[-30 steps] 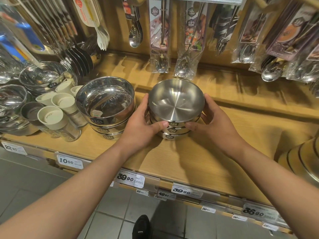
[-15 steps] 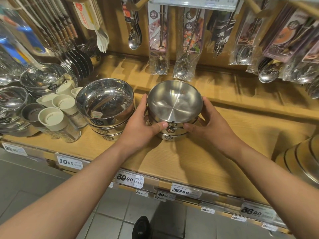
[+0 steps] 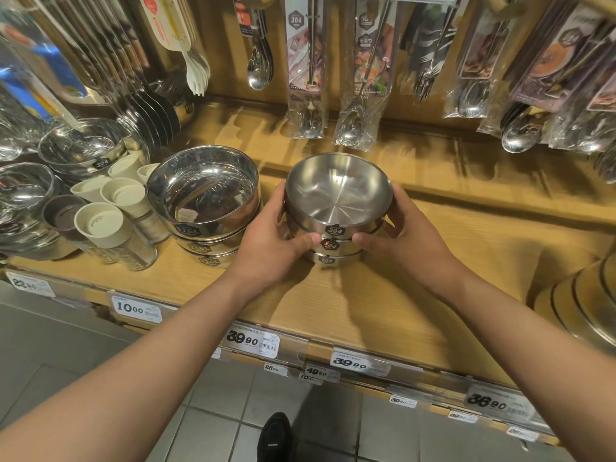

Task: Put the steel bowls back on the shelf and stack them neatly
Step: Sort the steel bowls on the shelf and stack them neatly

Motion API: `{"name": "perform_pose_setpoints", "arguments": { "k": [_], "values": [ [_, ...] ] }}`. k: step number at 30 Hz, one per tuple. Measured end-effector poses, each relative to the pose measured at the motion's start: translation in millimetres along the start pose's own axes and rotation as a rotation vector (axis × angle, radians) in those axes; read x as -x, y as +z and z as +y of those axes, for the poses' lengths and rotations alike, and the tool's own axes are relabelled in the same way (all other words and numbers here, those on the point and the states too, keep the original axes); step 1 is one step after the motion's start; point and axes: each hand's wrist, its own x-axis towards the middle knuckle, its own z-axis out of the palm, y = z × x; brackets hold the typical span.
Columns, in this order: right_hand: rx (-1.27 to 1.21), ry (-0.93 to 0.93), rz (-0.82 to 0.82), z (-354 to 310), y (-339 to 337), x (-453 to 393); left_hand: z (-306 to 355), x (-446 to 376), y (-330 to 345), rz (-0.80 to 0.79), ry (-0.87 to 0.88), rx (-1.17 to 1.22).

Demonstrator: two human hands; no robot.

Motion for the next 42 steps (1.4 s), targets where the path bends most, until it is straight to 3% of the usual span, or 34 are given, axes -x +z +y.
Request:
{"name": "perform_pose_setpoints", "arguments": {
  "k": [28,35,42],
  "values": [
    [0.062,0.039,0.025,1,2,1,-6,2,1,0.011,-0.074,0.077],
    [0.08,0.212,-0.005,-16,-2,10,8,12,5,0.104,-0.159,0.073],
    [-0.07,0.364,0.18,-58,-4,82,48,71,12,0.211,-0.213,-0.084]
  ]
}}
